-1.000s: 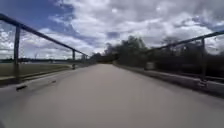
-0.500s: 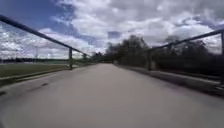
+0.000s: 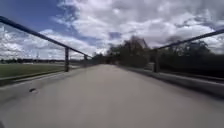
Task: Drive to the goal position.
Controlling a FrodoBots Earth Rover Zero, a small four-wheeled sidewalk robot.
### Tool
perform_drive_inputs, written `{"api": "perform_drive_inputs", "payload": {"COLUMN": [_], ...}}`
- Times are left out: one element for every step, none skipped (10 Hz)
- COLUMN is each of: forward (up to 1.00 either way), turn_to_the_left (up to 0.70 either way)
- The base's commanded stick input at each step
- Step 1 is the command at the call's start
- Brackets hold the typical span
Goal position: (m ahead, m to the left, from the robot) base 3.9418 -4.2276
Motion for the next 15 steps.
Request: {"api": "perform_drive_inputs", "payload": {"forward": [1.0,1.0,1.0,1.0,1.0,1.0,1.0,1.0,1.0,1.0,1.0,1.0,1.0,1.0,1.0], "turn_to_the_left": [0.0,0.0,0.0,0.0,0.0,0.0,0.0,0.0,0.0,0.0,0.0,0.0,0.0,0.0,0.0]}}
